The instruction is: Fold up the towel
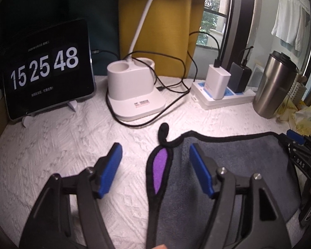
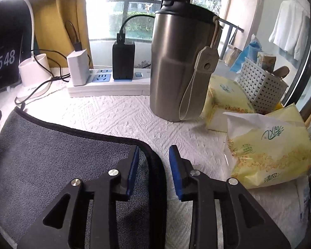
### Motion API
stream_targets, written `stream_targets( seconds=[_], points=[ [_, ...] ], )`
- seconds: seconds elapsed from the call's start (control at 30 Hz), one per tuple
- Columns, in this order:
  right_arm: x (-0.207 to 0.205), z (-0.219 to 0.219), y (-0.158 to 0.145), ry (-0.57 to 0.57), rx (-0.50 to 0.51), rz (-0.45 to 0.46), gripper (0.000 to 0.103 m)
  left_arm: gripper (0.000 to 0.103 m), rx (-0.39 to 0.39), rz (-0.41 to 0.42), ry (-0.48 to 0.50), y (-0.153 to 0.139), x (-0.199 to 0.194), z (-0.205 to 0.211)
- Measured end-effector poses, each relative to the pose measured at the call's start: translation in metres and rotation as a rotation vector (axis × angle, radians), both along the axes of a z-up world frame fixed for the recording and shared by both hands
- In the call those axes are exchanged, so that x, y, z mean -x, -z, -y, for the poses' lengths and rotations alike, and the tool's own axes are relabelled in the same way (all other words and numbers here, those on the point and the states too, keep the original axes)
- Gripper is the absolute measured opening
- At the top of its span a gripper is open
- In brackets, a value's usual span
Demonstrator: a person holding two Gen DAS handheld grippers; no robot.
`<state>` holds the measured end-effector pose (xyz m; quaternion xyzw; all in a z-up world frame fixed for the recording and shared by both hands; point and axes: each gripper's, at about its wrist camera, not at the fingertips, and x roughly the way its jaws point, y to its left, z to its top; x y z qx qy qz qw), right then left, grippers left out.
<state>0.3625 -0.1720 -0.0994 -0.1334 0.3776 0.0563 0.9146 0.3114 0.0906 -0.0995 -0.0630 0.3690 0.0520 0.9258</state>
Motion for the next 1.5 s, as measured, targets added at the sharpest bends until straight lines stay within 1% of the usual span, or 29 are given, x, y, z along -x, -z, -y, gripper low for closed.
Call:
stream_targets(
  seconds=[0.17, 0.33, 0.57, 0.83, 1.2, 1.4, 1.5],
  points=[
    [0.010, -0.001, -0.008, -0.006, 0.001, 0.018, 0.035, 0.069, 0.019, 0.020, 0.009, -0.008, 0.010, 0.001],
    [0.022, -0.004, -0.017, -0.011, 0.002, 0.040, 0.035, 0.070, 0.020, 0.045, 0.023, -0.018, 0.020, 0.005],
    [0.045, -0.001, -0.035, -0.015, -0.040, 0.057, 0.037, 0.072, 0.027, 0.071, 0.047, -0.028, 0.037, 0.010],
    [0.073, 0.000, -0.052, -0.018, -0.058, 0.083, 0.040, 0.077, 0.045, 0.109, 0.083, -0.042, 0.063, 0.016],
    [0.108, -0.001, -0.065, -0.025, -0.065, 0.108, 0.041, 0.078, 0.053, 0.132, 0.100, -0.055, 0.096, 0.018],
    [0.126, -0.001, -0.072, -0.027, -0.068, 0.125, 0.041, 0.078, 0.036, 0.147, 0.103, -0.061, 0.113, 0.020],
    [0.133, -0.001, -0.075, -0.028, -0.068, 0.132, 0.041, 0.078, 0.047, 0.153, 0.108, -0.063, 0.123, 0.021]
  ],
)
